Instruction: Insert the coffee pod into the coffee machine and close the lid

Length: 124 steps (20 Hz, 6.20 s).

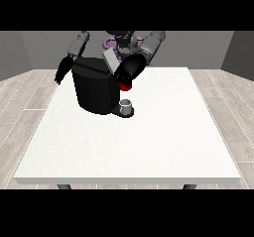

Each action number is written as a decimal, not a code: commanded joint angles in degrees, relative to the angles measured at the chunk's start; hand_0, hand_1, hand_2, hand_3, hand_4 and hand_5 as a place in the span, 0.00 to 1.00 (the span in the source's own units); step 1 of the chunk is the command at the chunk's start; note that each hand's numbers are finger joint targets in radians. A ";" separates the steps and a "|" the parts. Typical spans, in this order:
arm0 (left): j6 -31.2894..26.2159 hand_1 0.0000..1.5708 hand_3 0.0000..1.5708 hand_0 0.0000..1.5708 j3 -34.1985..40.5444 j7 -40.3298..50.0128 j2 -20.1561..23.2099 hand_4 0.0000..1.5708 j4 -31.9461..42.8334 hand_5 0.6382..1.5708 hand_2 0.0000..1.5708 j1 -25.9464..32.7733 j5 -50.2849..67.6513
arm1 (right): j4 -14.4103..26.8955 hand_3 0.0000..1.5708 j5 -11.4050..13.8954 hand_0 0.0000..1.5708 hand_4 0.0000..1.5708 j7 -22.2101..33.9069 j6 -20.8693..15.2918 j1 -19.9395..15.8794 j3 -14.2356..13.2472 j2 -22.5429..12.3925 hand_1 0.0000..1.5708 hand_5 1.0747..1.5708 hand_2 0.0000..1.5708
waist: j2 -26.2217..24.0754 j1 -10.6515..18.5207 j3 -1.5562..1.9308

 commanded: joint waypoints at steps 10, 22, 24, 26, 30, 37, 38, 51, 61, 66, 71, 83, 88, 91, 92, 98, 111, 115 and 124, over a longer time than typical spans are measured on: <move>6.15 0.00 0.34 0.00 -1.55 -2.51 1.75 0.00 -0.41 1.00 0.43 1.00 -4.38 | -0.26 0.00 0.70 0.00 0.13 -0.66 -0.56 0.21 -0.19 -0.45 0.00 1.00 0.00 | 1.13 0.21 -0.05; 3.52 0.00 0.13 0.00 -2.77 1.46 -3.11 0.00 -0.50 1.00 0.19 2.15 -5.12 | 4.31 0.00 -0.80 0.00 0.09 1.79 0.89 -0.38 -2.79 -2.23 0.00 1.00 0.00 | -4.41 3.59 -0.04; 2.08 0.00 0.10 0.00 -1.61 0.63 -3.13 0.00 -0.50 1.00 0.00 4.27 -3.46 | 5.46 0.00 -1.26 0.00 0.00 -0.03 -0.38 4.01 -2.57 0.17 0.00 1.00 0.00 | -7.38 5.81 -0.04; 1.38 0.00 0.00 0.00 -3.29 1.79 -6.46 0.00 -1.83 1.00 0.00 6.02 -3.89 | 8.26 0.00 -1.07 0.00 0.00 -0.23 -1.70 4.13 -3.98 -0.19 0.00 1.00 0.00 | -10.07 8.94 -0.03; -0.91 0.00 0.00 0.00 -3.50 -1.49 -8.36 0.00 -2.74 1.00 0.05 13.46 -1.85 | 9.87 0.00 -3.46 0.00 0.00 -4.44 0.38 10.82 -6.20 -1.60 0.00 1.00 0.00 | -16.42 12.53 -0.03; 0.03 0.00 0.00 0.00 11.12 -4.65 -20.18 0.27 -1.95 1.00 0.00 23.27 16.69 | 9.35 0.00 -3.06 0.00 0.00 -4.45 0.04 18.29 -5.35 -0.39 0.00 1.00 0.00 | -26.79 17.73 -0.22; -0.24 0.00 0.00 0.00 13.32 -3.84 -21.68 0.30 -1.52 1.00 0.00 24.60 19.21 | 9.92 0.00 -2.55 0.00 0.00 -4.38 -1.10 19.20 -5.44 0.05 0.00 1.00 0.00 | -28.04 19.45 -0.22; -2.19 0.00 0.00 0.00 14.46 -4.08 -29.50 0.25 -1.65 1.00 0.00 44.31 24.98 | 1.52 0.00 -7.91 0.00 0.00 -1.03 10.21 17.71 -3.58 -3.24 0.00 1.00 0.00 | -42.34 26.71 -0.06; -4.52 0.00 0.00 0.00 10.27 3.34 -29.90 0.25 -13.67 1.00 0.00 44.98 34.06 | 3.81 0.00 -7.67 0.00 0.00 -0.11 9.83 9.29 -6.29 -6.10 0.00 1.00 0.00 | -35.73 30.60 -0.04; -2.43 0.00 0.00 0.00 6.58 -1.20 -29.91 0.23 -19.05 1.00 0.00 49.71 34.68 | 6.81 0.00 -12.12 0.00 0.00 3.59 13.40 2.59 -10.26 -9.84 0.00 1.00 0.00 | -30.95 32.07 -0.05; -3.80 0.00 0.00 0.00 5.13 4.21 -28.81 0.23 -23.86 1.00 0.00 51.10 36.84 | 8.82 0.00 -14.50 0.00 0.08 7.27 9.85 -0.29 -10.31 -4.78 0.00 1.00 0.00 | -30.31 32.94 -0.06; -0.59 0.00 0.00 0.00 1.56 8.45 -27.89 0.23 -40.23 1.00 0.00 57.44 41.35 | 14.78 0.00 -13.95 0.00 0.00 4.52 12.03 -7.20 -8.69 -6.99 0.00 1.00 0.00 | -23.33 30.37 -0.06; -0.44 0.00 0.00 0.00 2.59 7.62 -26.52 0.24 -42.90 1.00 0.00 61.19 43.07 | 14.98 0.00 -13.24 0.00 0.00 1.92 13.76 -6.12 -6.27 -5.65 0.00 1.00 0.00 | -22.59 28.27 -0.06; -2.21 0.00 0.00 0.00 4.87 11.86 -23.38 0.21 -45.30 1.00 0.00 57.96 45.83 | 17.01 0.00 -13.15 0.00 0.00 -0.14 13.68 -7.54 -6.22 -4.96 0.00 1.00 0.00 | -21.14 29.08 -0.06; 1.23 0.00 0.00 0.00 0.21 10.02 -28.15 0.20 -46.50 1.00 0.00 62.39 42.10 | 16.90 0.00 -13.20 0.00 0.05 2.63 14.97 -8.77 -6.18 -6.65 0.00 1.00 0.00 | -22.64 28.93 -0.06; 1.73 0.00 0.00 0.00 1.34 11.17 -25.40 0.22 -46.57 1.00 0.00 59.84 42.18 | 18.48 0.00 -11.15 0.00 0.10 1.77 11.51 -14.02 -5.19 -4.93 0.00 1.00 0.00 | -18.76 29.60 -0.06; 1.20 0.00 0.00 0.00 0.10 10.23 -25.67 0.21 -45.35 1.00 0.00 59.36 42.21 | 17.17 0.00 -7.45 0.00 0.00 4.24 11.54 -20.28 -0.71 -3.29 0.00 1.00 0.00 | -18.04 32.26 -0.06; 2.42 0.00 0.00 0.00 -0.89 8.99 -26.01 0.21 -44.66 1.00 0.00 58.39 40.36 | 15.61 0.00 -4.82 0.00 0.00 6.84 10.02 -23.30 0.76 -3.89 0.00 1.00 0.00 | -16.91 34.17 -0.08; -0.60 0.00 0.00 0.00 -0.58 6.19 -24.72 0.28 -43.30 1.00 0.00 55.45 42.18 | 11.47 0.00 -1.29 0.00 0.15 9.17 8.25 -26.88 1.31 -6.27 0.00 1.00 0.00 | -12.59 39.02 -0.09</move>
